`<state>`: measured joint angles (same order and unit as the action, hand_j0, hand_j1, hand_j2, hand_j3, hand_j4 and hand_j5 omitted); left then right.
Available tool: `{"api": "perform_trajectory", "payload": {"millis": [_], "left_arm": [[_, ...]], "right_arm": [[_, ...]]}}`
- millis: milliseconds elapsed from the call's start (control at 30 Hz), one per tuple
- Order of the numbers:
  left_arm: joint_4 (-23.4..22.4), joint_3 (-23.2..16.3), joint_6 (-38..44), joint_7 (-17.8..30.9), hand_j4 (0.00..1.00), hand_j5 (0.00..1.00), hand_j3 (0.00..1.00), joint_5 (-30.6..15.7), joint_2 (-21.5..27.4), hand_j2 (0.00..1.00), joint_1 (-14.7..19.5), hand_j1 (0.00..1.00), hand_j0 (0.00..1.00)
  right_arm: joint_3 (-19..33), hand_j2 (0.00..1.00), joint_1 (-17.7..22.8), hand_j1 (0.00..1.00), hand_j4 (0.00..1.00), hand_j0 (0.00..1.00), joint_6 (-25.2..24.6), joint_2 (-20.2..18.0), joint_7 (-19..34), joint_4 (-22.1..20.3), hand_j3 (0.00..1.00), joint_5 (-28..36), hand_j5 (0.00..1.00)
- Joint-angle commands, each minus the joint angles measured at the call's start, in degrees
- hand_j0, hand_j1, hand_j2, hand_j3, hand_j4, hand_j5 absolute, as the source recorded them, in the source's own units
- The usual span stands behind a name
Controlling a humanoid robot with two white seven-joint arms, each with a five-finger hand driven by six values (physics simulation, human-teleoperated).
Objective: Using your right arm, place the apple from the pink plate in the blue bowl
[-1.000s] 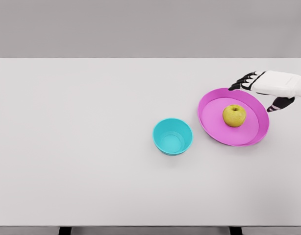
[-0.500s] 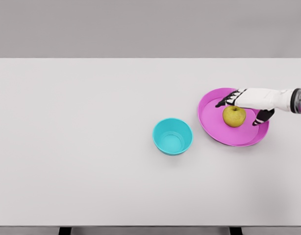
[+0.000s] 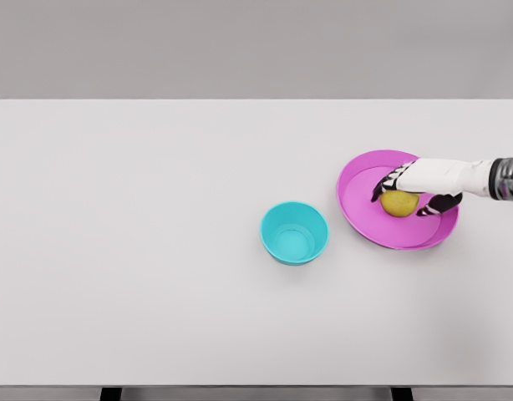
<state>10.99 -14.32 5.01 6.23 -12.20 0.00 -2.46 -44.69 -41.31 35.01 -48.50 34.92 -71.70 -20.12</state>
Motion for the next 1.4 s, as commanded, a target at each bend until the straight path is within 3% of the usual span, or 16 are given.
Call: {"api": "perform_trajectory", "payload": {"millis": [0,67,633,933,1367], "left_arm": [[0.0,0.0,0.0,0.0,1.0,1.0,1.0,0.0,0.0,1.0,0.0,1.0,1.0],[0.0,0.0,0.0,0.1,1.0,1.0,1.0,0.0,0.0,1.0,0.0,1.0,1.0],[0.0,0.0,0.0,0.0,1.0,1.0,1.0,0.0,0.0,1.0,0.0,1.0,1.0],[0.0,0.0,0.0,0.0,1.0,1.0,1.0,0.0,0.0,1.0,0.0,1.0,1.0],[0.0,0.0,0.0,0.1,1.0,1.0,1.0,0.0,0.0,1.0,0.0,1.0,1.0]], "right_arm": [[-0.1,0.58,0.0,0.58,0.58,0.58,0.0,-0.1,0.1,0.0,0.58,0.1,0.58],[-0.1,0.53,0.0,0.53,0.53,0.53,0.0,-0.1,0.1,-0.1,0.53,0.1,0.53],[0.7,0.54,-3.8,0.54,0.54,0.54,0.0,0.6,0.1,-0.5,0.54,0.5,0.54],[0.7,0.54,-6.2,0.54,0.54,0.54,0.0,3.4,0.1,-1.2,0.54,0.4,0.54],[0.3,0.54,-5.4,0.54,0.54,0.54,0.0,4.2,0.1,-15.6,0.54,0.3,0.54]]}}
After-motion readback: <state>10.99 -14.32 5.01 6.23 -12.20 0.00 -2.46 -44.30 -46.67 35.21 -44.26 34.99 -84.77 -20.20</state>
